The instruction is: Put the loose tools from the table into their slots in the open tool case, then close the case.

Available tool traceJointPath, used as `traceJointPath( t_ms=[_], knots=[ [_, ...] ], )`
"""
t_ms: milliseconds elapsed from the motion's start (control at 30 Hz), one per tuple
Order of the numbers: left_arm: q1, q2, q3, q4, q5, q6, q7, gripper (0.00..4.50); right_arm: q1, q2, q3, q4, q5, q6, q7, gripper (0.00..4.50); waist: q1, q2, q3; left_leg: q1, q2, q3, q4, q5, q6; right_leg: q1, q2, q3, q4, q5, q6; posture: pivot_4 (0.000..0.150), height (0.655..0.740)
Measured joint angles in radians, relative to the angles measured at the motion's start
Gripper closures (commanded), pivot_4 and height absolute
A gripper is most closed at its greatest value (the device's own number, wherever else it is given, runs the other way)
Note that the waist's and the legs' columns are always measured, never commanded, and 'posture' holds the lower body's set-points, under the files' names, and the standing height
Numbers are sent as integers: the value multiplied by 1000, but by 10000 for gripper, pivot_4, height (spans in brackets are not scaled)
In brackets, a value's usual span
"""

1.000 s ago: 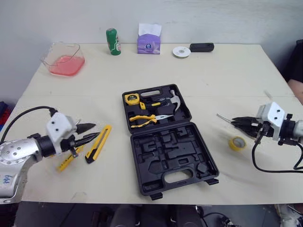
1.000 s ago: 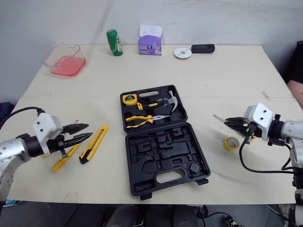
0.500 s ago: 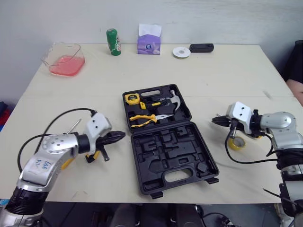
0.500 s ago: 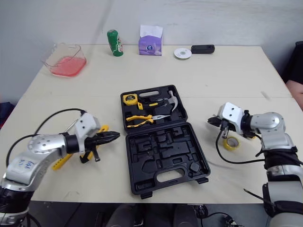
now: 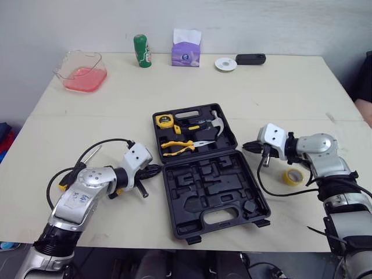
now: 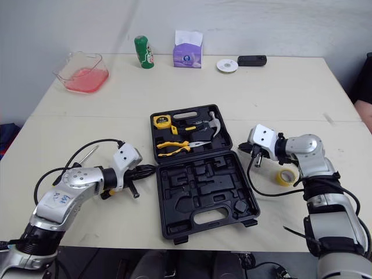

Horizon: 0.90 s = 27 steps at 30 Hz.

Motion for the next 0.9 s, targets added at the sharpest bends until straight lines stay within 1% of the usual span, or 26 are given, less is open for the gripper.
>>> traceJointPath(
  t_ms=[233, 367, 567, 900],
  knots=[
    [-7, -11, 2, 13, 3, -3, 0, 44900, -12, 23, 16, -1, -3, 6, -15, 45000, -1, 0, 0, 0, 0, 0, 0, 0, 0, 0, 0, 0, 0, 0, 0, 1500, 7400],
    [-34, -33, -1, 53, 13, -16, 3, 44900, -13, 32, 20, -10, -2, 15, -18, 45000, -1, 0, 0, 0, 0, 0, 1, 0, 0, 0, 0, 0, 0, 0, 0, 1500, 7400],
    [-82, -63, -31, 109, 59, -56, -4, 44900, 72, 15, 13, -179, 21, 110, 14, 45000, 12, 0, 0, 0, 0, -1, 1, 0, 0, 1, 0, 0, 0, 0, 0, 1500, 7400],
    [-154, -80, -74, 172, 99, -76, -80, 44900, 252, -38, -42, -483, 50, 314, 3, 45000, 39, 0, 0, 0, 0, -1, 1, 0, 0, 1, 0, -1, -2, 0, 0, 1500, 7400]
  ],
)
